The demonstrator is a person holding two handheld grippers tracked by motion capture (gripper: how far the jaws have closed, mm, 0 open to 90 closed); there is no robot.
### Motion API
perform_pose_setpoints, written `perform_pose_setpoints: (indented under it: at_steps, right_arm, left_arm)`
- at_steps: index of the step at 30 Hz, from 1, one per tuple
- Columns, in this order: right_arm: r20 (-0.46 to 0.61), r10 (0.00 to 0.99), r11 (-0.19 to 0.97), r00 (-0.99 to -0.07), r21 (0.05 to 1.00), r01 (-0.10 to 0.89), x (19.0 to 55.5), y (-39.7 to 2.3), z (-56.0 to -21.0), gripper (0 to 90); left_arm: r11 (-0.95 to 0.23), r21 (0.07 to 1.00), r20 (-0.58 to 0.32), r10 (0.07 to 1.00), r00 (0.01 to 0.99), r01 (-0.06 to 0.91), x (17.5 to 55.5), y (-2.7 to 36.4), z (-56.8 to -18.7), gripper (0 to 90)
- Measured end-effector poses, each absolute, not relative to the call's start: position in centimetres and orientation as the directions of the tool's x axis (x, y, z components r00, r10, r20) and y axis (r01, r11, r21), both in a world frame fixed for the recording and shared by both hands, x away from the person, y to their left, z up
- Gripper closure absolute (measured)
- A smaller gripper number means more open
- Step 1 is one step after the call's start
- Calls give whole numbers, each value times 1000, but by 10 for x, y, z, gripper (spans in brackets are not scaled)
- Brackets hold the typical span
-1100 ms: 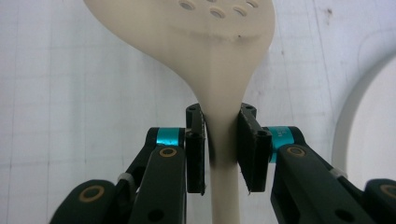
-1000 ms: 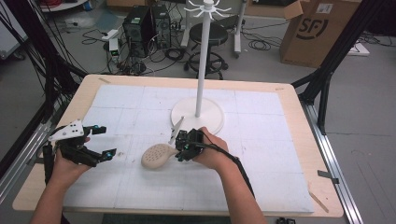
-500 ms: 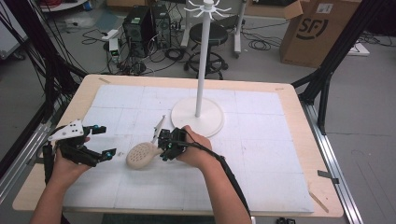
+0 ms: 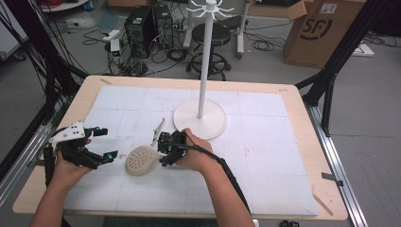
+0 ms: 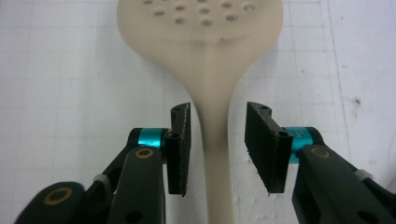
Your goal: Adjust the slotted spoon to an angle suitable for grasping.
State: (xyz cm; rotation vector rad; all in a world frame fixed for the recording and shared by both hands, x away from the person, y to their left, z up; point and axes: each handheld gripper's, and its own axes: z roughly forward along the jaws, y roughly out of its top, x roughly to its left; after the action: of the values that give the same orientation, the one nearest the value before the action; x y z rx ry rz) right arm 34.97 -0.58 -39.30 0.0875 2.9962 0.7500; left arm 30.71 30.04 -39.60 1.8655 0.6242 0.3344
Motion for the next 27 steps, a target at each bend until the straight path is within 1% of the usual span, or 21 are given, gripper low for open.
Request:
perform_pose_setpoints:
  at_steps: [5, 6, 7, 8, 9, 10, 11, 12, 13, 17, 20, 22, 23, 24, 25, 27]
  right_arm:
    - [-50, 75, 878, -996, 476, 42, 346, -23, -387, 575]
    - [-35, 112, 881, -993, 466, 83, 344, -36, -386, 573]
    - [-35, 112, 881, -993, 466, 83, 344, -36, -386, 573]
    - [-50, 115, 874, -992, 480, 77, 348, -50, -387, 565]
    - [-50, 115, 874, -992, 480, 77, 348, -50, -387, 565]
    - [-51, 136, 872, -989, 480, 95, 348, -64, -387, 562]
    - [-51, 136, 872, -989, 480, 95, 348, -64, -387, 562]
    - [-40, 159, 873, -986, 472, 122, 347, -70, -387, 562]
    - [-50, 157, 870, -986, 479, 114, 349, -81, -389, 563]
    - [-42, 173, 875, -984, 465, 134, 349, -92, -393, 573]
    - [-19, 172, 876, -985, 460, 143, 350, -95, -401, 597]
    - [-30, 161, 893, -987, 430, 133, 348, -91, -408, 648]
    - [-30, 161, 893, -987, 430, 133, 348, -91, -408, 685]
    - [-16, 188, 899, -982, 405, 166, 346, -89, -407, 693]
    - [-44, 141, 900, -989, 422, 109, 349, -88, -408, 699]
    - [-50, 138, 899, -989, 425, 104, 349, -86, -408, 705]
  left_arm:
    - [-275, 925, -65, 566, 822, 263, 307, 300, -396, 17]
    - [-274, 925, -66, 568, 820, 264, 307, 300, -396, 17]
    - [-274, 925, -65, 568, 821, 263, 307, 300, -396, 17]
    - [-274, 925, -65, 567, 821, 263, 307, 300, -396, 17]
    - [-276, 924, -65, 567, 821, 264, 307, 300, -396, 17]
    - [-275, 925, -65, 568, 821, 264, 307, 300, -396, 17]
    - [-279, 924, -63, 567, 822, 263, 307, 300, -396, 17]
    - [-279, 923, -66, 566, 822, 266, 307, 299, -397, 17]
    - [-282, 922, -63, 566, 822, 266, 308, 299, -397, 17]
    - [-285, 920, -64, 566, 822, 268, 308, 298, -397, 17]
    - [-286, 921, -61, 567, 822, 266, 308, 299, -397, 17]
    - [-287, 920, -60, 567, 821, 266, 308, 299, -397, 17]
    - [-285, 920, -64, 567, 822, 268, 308, 299, -397, 17]
    - [-288, 919, -62, 567, 822, 268, 308, 298, -397, 17]
    - [-292, 918, -60, 565, 823, 267, 308, 298, -398, 17]
    - [-291, 918, -62, 564, 823, 269, 308, 297, -398, 17]
